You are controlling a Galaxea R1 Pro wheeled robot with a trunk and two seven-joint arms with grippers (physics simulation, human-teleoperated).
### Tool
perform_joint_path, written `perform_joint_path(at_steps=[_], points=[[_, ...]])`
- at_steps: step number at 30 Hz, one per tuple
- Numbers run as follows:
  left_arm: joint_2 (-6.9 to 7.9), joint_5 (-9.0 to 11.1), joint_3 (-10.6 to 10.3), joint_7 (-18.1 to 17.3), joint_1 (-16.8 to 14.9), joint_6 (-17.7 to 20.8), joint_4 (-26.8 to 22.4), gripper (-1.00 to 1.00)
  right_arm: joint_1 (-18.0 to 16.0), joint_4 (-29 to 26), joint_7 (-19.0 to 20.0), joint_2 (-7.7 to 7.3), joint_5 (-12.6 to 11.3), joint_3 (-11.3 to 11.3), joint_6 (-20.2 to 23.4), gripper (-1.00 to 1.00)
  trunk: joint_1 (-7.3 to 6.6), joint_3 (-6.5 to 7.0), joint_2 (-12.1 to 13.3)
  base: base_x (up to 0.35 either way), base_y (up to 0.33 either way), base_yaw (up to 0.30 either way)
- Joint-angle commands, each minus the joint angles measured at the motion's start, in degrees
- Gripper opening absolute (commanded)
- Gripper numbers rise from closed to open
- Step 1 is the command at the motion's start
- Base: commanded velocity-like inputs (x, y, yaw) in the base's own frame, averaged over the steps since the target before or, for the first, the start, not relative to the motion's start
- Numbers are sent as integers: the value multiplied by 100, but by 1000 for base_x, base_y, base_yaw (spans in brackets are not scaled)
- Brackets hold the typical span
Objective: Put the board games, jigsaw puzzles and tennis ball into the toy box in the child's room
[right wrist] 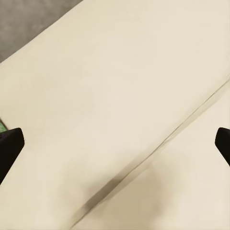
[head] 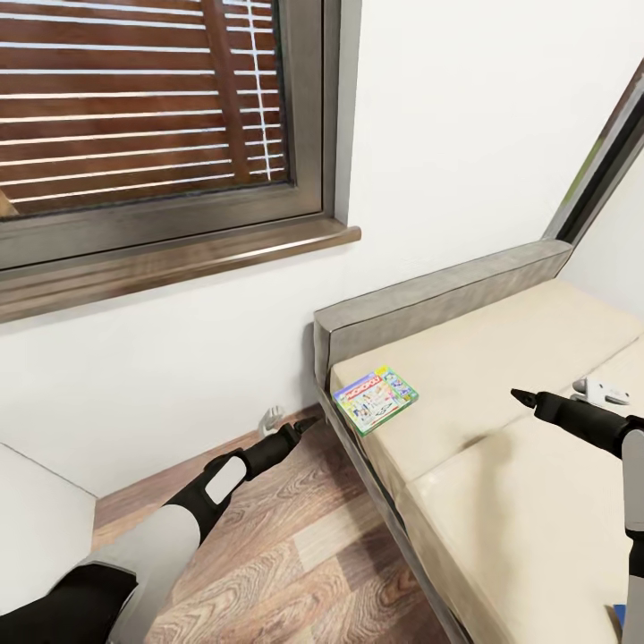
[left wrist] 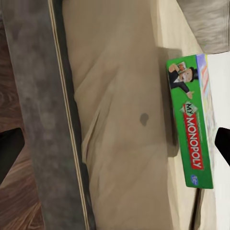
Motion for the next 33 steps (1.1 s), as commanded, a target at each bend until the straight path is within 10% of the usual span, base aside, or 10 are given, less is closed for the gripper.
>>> perform_joint_path(at_steps=[1,33], points=[[2,54,-20,-3,-4,33,1,100,-4,-3,-19,-1,-51,-7,34,100,-1,-6,-2,0,0,0],[-30,76,-19,9,-374,64,-5,100,-1,-3,-8,48,-51,-1,34,100,-1,-14,-2,0,0,0]])
